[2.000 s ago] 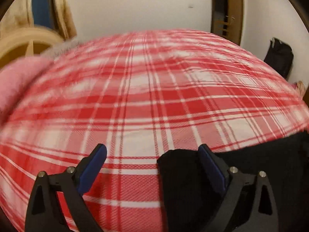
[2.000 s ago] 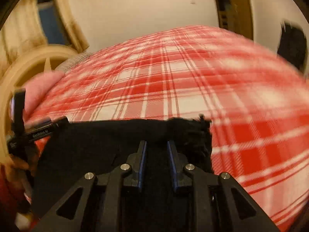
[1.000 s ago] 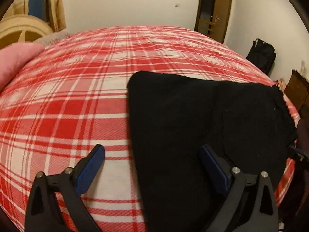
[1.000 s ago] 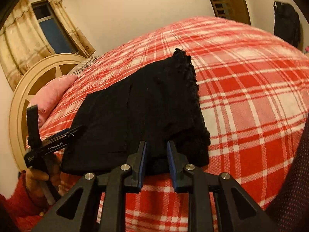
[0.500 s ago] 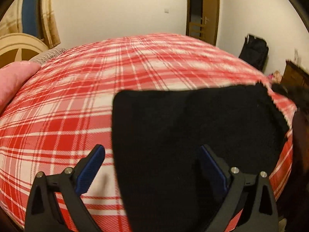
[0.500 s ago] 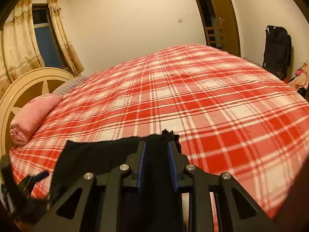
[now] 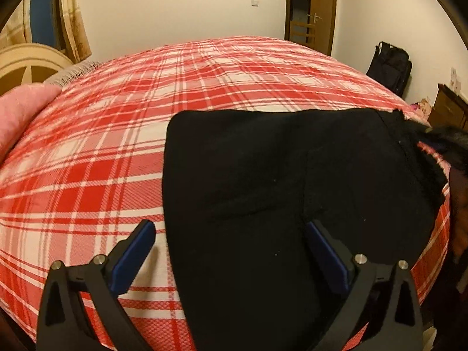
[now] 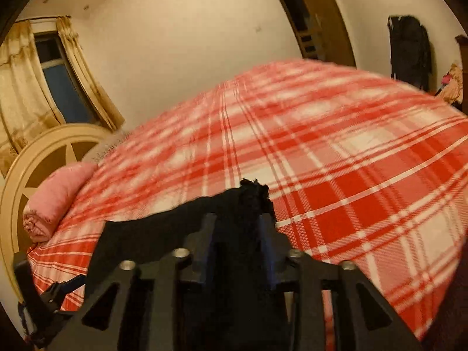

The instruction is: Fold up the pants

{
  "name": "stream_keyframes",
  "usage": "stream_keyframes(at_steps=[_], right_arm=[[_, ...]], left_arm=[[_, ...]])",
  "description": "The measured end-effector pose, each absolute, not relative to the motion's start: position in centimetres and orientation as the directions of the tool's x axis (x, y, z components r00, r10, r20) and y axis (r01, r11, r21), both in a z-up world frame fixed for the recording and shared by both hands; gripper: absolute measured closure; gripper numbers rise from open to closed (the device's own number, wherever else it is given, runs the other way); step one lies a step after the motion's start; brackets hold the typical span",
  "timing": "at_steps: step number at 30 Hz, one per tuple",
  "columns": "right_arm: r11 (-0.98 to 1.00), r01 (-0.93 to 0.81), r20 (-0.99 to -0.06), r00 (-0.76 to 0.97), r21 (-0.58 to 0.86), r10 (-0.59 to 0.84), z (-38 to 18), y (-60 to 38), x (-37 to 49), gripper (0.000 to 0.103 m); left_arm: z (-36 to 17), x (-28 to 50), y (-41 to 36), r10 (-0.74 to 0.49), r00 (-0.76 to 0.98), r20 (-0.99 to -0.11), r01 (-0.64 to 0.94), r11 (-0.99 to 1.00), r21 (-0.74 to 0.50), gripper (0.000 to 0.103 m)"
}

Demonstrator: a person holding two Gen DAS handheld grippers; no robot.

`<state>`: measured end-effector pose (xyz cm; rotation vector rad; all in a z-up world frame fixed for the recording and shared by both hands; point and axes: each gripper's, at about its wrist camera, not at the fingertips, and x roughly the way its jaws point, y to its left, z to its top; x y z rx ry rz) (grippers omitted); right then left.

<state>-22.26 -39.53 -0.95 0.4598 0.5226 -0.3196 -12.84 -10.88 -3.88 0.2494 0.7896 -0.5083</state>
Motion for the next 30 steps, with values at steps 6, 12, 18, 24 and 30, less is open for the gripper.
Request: stream_keyframes(at_steps=[6,12,18,24,30], right_arm=[[0.869,0.429,-0.534,0.809,0.248,-0.247,-0.2,-36.7,-25.3,0.045],[0.844,0.430,-0.558,0.806,0.321,-0.198,-1.1,-37.3,-25.5,0.045],[0.844,0.478,-0.614,0.750,0.243,-0.248,-0.7,-36.0,-25.0,0.045],[0.878,0.441,-0.602,0.758,0.188,-0.252,-0.5,-34.8,-25.1,0.044],[0.856,0.468,-0.583,0.766,0.219,-0.270,0.1,-35.7,-25.9,0.044]], left_arm=[[-2.6,-13.6,-10.9,-0.325,0.637,-0.699,0.518,0.852,0.076,0.000],[-1.6,-14.2,-10.8,-0.336,0.647,-0.684,0.522,0.850,0.076,0.000],[-1.7,-14.2,-10.9,-0.333,0.623,-0.708,0.511,0.859,0.046,0.000],[-1.9,-14.6,-11.4,-0.332,0.625,-0.707,0.521,0.852,0.060,0.000],[-1.7,-14.4,-11.4,-0.336,0.621,-0.708,0.514,0.857,0.044,0.000]])
